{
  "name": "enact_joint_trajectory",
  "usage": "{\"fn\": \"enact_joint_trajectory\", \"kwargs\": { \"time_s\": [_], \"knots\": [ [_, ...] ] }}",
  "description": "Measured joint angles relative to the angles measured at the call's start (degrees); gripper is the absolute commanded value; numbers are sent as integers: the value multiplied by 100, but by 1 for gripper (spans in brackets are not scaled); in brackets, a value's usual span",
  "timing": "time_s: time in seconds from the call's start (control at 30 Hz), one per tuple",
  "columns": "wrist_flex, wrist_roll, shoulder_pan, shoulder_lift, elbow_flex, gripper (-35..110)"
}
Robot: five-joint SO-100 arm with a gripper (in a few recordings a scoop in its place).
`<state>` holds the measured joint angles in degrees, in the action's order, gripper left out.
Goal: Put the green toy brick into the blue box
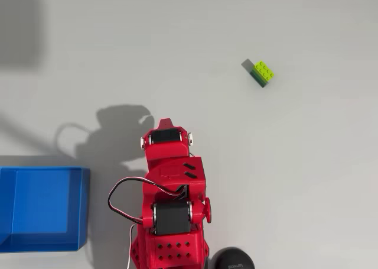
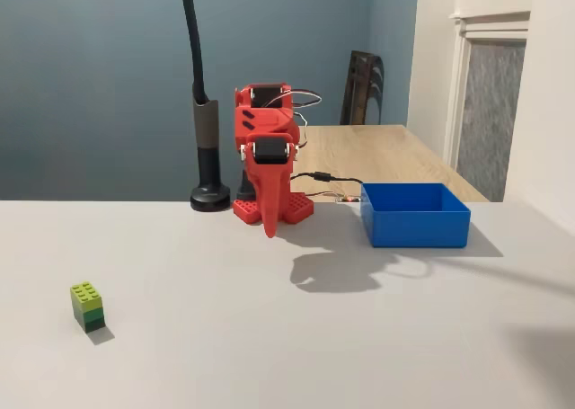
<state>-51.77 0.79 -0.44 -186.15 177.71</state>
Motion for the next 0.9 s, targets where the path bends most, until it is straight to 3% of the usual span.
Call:
{"fn": "enact_joint_trajectory", "kwargs": {
  "time_s": [0.9],
  "knots": [
    [0,9,0,9,123,0]
  ]
}}
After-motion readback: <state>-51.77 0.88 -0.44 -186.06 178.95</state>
